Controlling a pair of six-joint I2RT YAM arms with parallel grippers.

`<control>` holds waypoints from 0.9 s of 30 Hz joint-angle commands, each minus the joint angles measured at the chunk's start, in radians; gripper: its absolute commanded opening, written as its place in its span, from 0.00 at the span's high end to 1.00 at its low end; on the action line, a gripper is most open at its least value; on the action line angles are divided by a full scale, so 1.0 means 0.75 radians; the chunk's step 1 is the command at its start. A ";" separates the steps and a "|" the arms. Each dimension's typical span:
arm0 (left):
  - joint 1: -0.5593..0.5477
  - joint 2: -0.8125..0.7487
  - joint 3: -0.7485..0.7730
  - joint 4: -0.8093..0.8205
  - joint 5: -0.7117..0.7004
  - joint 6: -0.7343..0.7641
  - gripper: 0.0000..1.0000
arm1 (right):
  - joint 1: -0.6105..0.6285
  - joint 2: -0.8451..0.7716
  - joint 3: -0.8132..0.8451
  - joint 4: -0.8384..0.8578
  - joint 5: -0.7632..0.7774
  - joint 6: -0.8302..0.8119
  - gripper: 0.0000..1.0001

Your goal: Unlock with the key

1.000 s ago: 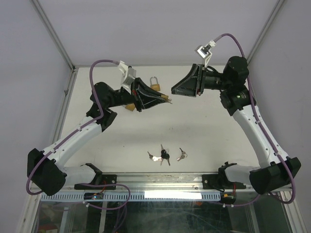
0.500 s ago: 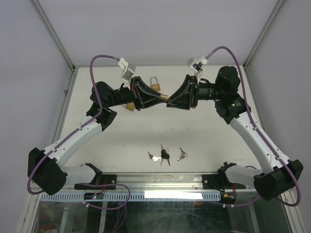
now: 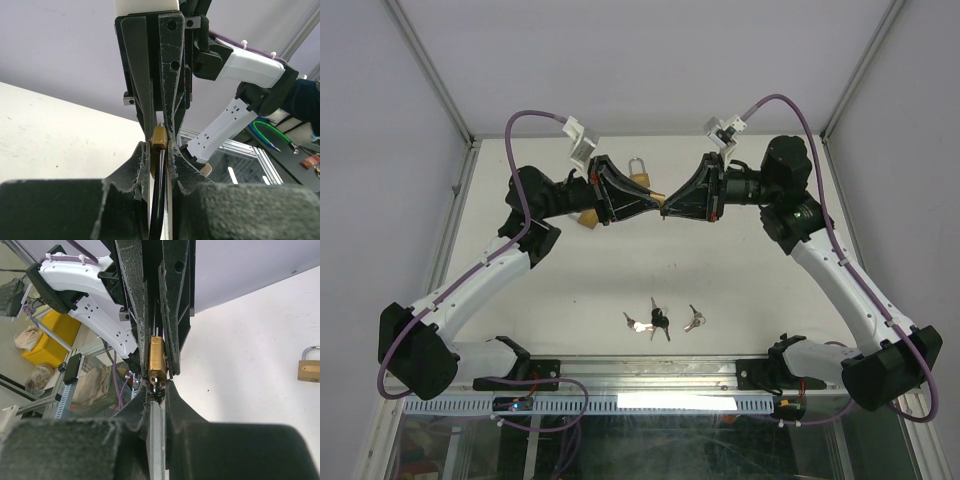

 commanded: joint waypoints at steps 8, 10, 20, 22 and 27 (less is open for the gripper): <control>0.002 -0.006 0.064 0.018 -0.024 -0.017 1.00 | -0.008 -0.020 -0.089 0.504 0.041 0.324 1.00; 0.003 -0.012 0.063 0.013 -0.025 -0.012 1.00 | -0.011 -0.017 -0.075 0.435 0.046 0.270 1.00; 0.002 -0.008 0.075 -0.007 -0.052 -0.034 1.00 | 0.027 -0.032 -0.025 0.156 0.062 -0.060 0.49; 0.001 -0.003 0.082 -0.001 -0.045 -0.041 1.00 | 0.044 -0.025 -0.023 0.164 0.086 -0.062 0.53; -0.010 0.008 0.087 0.000 -0.039 -0.045 1.00 | 0.063 -0.010 -0.015 0.222 0.116 -0.047 0.63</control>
